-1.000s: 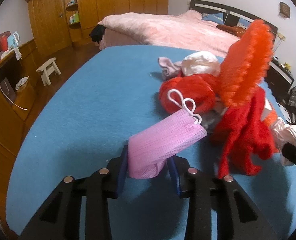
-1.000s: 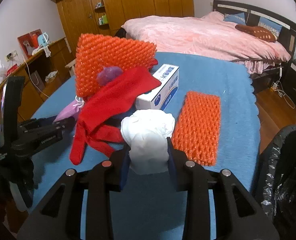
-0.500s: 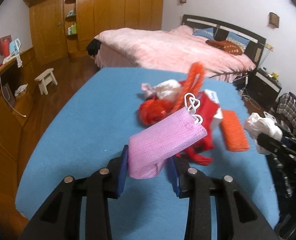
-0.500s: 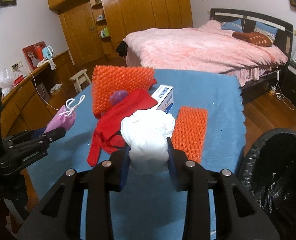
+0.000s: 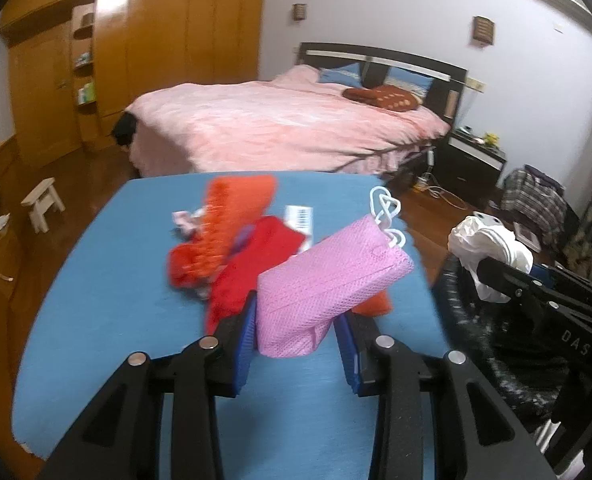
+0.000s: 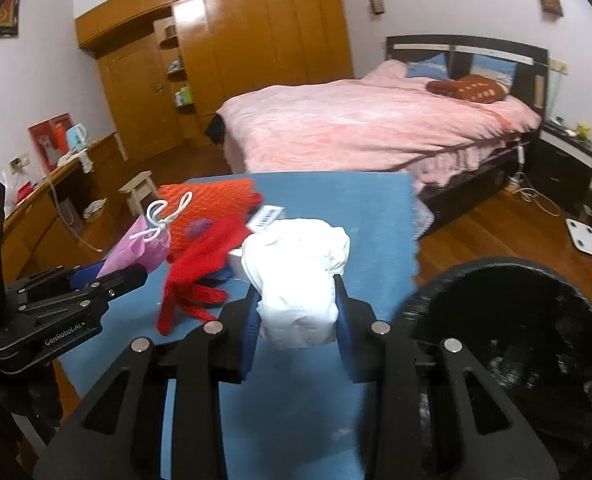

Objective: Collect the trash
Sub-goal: 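Carry the mask and tissue over the bin and open both tools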

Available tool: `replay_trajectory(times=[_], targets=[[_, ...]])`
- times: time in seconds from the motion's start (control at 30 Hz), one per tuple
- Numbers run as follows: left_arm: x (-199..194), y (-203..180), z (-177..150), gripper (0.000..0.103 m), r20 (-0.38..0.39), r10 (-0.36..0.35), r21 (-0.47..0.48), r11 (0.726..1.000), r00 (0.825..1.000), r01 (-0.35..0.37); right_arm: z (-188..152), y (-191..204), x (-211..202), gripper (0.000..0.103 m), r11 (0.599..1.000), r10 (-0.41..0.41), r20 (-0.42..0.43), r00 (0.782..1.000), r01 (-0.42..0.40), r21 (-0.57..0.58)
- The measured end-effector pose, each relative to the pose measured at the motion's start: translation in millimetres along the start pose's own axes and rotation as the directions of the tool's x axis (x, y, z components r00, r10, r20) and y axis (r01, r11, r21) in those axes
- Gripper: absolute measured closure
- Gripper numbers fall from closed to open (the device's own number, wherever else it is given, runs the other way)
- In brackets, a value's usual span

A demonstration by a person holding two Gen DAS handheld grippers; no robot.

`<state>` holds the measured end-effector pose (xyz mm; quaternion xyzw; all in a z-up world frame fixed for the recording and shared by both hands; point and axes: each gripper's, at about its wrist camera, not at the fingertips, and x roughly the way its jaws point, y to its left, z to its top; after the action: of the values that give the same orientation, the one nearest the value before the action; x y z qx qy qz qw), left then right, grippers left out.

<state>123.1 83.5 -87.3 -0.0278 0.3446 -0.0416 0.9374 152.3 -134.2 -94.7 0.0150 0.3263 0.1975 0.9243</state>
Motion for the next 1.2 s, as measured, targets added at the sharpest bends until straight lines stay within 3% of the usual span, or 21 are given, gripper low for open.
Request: replay_trajectory(times=[0.37,0.93,0.97,1.03,1.2], targets=[[23.7,-80.3,10.8,0.066,0.002,-0.142,0.073,0.987,0.99,0.141,-21.9,-79.7,-40.4,0.07,0.979,-0.176,0.013,0.984,0.173,0.103],[63.8,-207.6,18.7,0.062,-0.08,-0.34,0.186,0.918,0.937,0.349,-56.3,-182.3,-81.5,0.067,0.894,-0.394,-0.015,0.919,0.387,0.226],[66.0,-210.4,18.9,0.054,-0.088,-0.353,0.189,0.912,0.932,0.363,-58.7,-186.1,-83.2,0.065,0.888,-0.404,-0.017,0.914,0.397,0.23],[68.5,-217.4,17.3,0.034,-0.104,-0.37,0.197,0.902,0.923,0.384,-61.6,-192.9,-86.1,0.048,0.877,-0.423,-0.019,0.906,0.414,0.242],[65.1,-214.7,13.0,0.023,-0.107,-0.384,0.194,0.897,0.917,0.398,-68.5,-198.6,-92.5,0.025,0.86,-0.456,-0.013,0.89,0.445,0.251]])
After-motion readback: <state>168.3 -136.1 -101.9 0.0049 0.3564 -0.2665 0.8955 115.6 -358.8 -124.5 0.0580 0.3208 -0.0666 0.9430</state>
